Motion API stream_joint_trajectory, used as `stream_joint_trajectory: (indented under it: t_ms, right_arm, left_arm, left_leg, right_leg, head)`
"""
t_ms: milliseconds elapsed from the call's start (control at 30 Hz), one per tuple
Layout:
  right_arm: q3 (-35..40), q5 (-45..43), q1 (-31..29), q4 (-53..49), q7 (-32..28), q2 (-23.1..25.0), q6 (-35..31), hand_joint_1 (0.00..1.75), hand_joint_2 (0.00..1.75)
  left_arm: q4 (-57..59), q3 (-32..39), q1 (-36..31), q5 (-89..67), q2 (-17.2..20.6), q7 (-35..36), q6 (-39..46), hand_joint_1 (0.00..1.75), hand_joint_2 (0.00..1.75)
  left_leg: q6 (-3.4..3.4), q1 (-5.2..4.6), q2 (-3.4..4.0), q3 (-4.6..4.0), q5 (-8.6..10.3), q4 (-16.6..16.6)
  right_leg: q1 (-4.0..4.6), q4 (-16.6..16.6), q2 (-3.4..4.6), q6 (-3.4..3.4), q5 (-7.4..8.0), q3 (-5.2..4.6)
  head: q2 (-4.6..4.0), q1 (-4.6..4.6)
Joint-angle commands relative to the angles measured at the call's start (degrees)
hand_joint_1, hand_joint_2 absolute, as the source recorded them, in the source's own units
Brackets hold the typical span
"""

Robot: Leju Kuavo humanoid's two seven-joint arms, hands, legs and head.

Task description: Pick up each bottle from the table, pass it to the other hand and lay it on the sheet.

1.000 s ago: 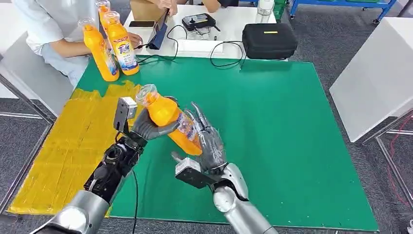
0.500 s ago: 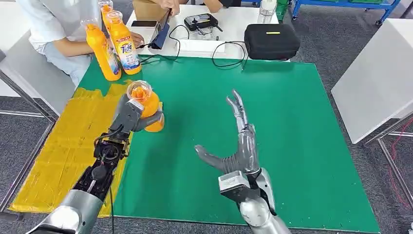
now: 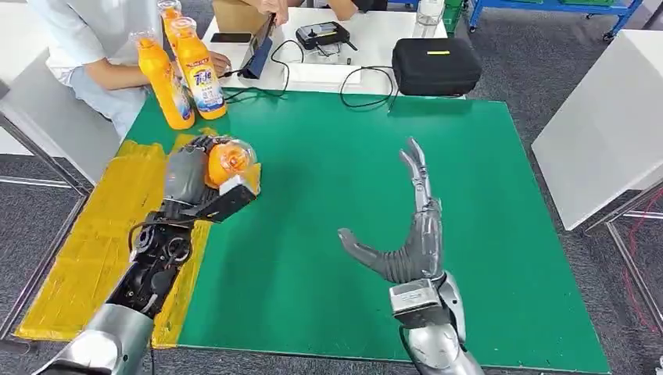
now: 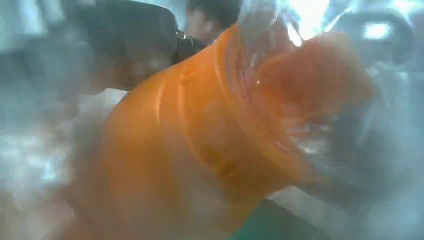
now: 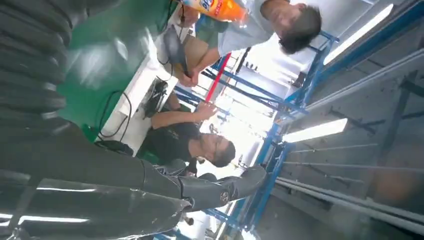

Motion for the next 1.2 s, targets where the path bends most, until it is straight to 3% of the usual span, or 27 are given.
stream_joint_trajectory:
  t_ms: [33,433,633,900,1033,1067,1200]
  right_arm:
    - [-4.0,-1.7,1.2,-4.3,-0.6,-3.4,1.1,0.00,1.75]
    - [-6.4,-1.9,2.6,-5.9,-0.8,-3.7,2.1,0.00,1.75]
    - [-7.7,-1.4,3.1,-6.5,-0.7,-3.2,2.0,0.00,1.75]
    - [-7.5,-1.0,2.7,-5.4,-0.5,-2.9,2.5,0.00,1.75]
    - [-7.4,-0.9,2.5,-5.0,-0.4,-2.8,2.7,0.00,1.75]
    - [-7.4,-0.9,2.5,-4.9,-0.4,-2.8,2.7,0.00,1.75]
    - [-7.4,-0.9,2.3,-4.2,-0.3,-2.6,2.8,0.00,1.75]
  left_arm:
    - [11.6,-5.7,-4.9,-15.5,5.9,5.3,1.5,1.75,1.75]
    - [19.6,-7.8,-6.4,-25.7,9.7,9.6,-2.6,1.75,1.75]
    - [23.9,-6.6,-7.8,-27.0,9.1,14.1,-5.5,1.75,1.75]
    - [26.1,-5.1,-7.6,-25.7,8.5,13.7,-7.0,1.75,1.75]
    - [26.8,-4.8,-7.5,-25.6,8.4,14.0,-7.2,1.75,1.75]
    - [27.0,-4.6,-7.5,-25.4,8.3,13.7,-7.3,1.75,1.75]
    - [27.4,-3.9,-7.3,-24.4,7.9,12.3,-7.2,1.75,1.75]
  left_leg:
    - [-0.02,0.00,-0.07,0.18,-0.06,0.0]
    - [-0.03,-0.03,-0.10,0.36,-0.12,-0.1]
    - [-0.03,0.01,-0.07,0.27,-0.09,0.0]
    - [-0.02,0.01,0.00,0.15,-0.06,0.0]
    - [-0.04,-0.04,-0.10,0.49,-0.17,-0.1]
    - [-0.02,0.00,0.01,0.15,-0.05,0.0]
    - [-0.02,0.01,0.03,0.13,-0.05,0.0]
  right_leg:
    - [-0.03,0.0,0.11,-0.03,-0.08,0.18]
    - [-0.07,0.0,0.20,-0.05,-0.15,0.35]
    - [-0.03,0.0,0.16,-0.04,-0.13,0.26]
    - [-0.02,0.0,0.16,-0.03,-0.07,0.14]
    - [-0.11,0.0,0.29,-0.07,-0.22,0.48]
    - [-0.03,0.0,0.17,-0.03,-0.06,0.15]
    - [-0.01,0.0,0.15,-0.02,-0.05,0.12]
  head:
    - [0.00,0.02]
    - [0.00,0.02]
    - [0.00,0.02]
    - [0.00,0.02]
    - [0.00,0.02]
    - [0.00,0.02]
    - [0.00,0.02]
